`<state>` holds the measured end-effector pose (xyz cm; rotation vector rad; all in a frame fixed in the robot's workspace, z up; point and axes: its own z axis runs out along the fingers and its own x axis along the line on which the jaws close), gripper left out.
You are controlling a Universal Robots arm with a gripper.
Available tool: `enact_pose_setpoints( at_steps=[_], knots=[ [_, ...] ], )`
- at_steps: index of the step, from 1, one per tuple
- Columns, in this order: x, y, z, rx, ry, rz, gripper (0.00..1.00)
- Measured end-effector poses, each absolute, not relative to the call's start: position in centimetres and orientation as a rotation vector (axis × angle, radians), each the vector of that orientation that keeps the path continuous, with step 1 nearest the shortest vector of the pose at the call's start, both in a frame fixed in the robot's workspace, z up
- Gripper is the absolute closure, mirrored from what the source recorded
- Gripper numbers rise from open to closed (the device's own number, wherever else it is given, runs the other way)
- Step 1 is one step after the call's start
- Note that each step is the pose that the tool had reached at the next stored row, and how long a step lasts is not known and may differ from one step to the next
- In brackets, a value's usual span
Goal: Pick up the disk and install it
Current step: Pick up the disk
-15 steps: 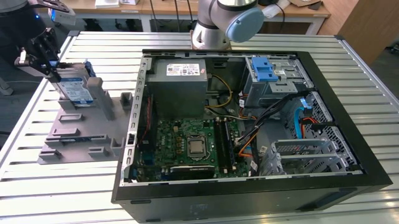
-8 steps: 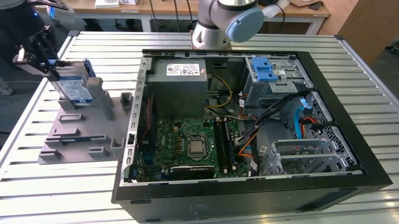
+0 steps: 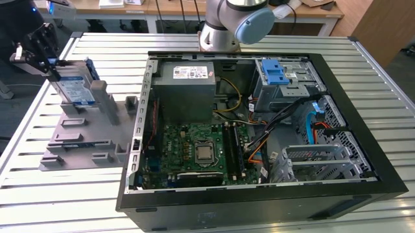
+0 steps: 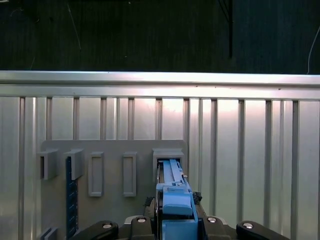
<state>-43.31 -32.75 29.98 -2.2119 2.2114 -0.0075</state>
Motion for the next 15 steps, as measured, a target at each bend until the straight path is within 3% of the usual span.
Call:
enact_pose_setpoints(
  at_steps=[15],
  knots=[
    [-43.31, -32.75, 30.55, -2.212, 2.211, -0.007, 0.64]
  ],
)
